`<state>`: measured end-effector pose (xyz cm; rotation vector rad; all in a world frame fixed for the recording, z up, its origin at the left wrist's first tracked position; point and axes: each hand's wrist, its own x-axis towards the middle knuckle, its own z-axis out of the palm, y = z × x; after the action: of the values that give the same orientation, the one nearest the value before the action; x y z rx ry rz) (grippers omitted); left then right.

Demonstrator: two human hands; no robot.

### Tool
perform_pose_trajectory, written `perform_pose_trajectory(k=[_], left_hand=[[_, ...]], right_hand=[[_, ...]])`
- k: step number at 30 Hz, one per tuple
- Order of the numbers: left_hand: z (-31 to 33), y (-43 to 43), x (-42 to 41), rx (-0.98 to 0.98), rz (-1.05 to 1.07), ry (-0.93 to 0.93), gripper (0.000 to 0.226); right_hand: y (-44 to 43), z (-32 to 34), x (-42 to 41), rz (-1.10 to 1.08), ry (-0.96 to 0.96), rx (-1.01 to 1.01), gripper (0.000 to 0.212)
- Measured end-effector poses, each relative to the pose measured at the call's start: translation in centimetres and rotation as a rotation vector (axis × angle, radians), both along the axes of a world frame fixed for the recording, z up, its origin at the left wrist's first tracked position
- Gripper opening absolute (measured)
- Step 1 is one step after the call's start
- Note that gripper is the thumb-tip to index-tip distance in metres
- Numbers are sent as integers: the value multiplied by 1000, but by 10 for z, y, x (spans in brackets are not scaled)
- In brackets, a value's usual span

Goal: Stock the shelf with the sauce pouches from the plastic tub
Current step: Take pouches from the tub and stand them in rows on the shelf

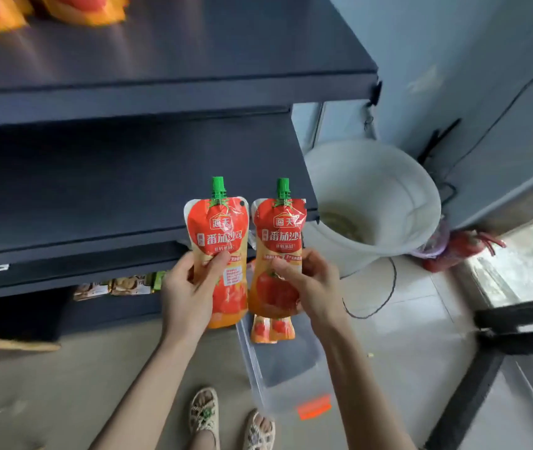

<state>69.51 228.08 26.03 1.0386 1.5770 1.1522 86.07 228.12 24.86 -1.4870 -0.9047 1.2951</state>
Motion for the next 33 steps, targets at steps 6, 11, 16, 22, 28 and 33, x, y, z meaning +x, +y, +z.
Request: perform_pose_trajectory(k=[6,11,16,22,28,33], left_hand=[[113,38,-48,197,-43,-106,5],[170,96,-91,293,-76,-192,15],[204,164,-128,447,-153,-100,22],[203,223,-157,537,-140,-61,26],[179,242,-165,544,-110,-42,20],[170,248,-164,549,-60,-30,28]], right_hand=[[52,122,-42,42,-35,222,10],[109,187,-78,47,3,368,11],[170,225,-115,-21,-25,477,20],[238,229,-143,-63,-52,518,13],[296,203,-154,-70,-151,505,22],[342,196,-147,-37,-194,548,19]])
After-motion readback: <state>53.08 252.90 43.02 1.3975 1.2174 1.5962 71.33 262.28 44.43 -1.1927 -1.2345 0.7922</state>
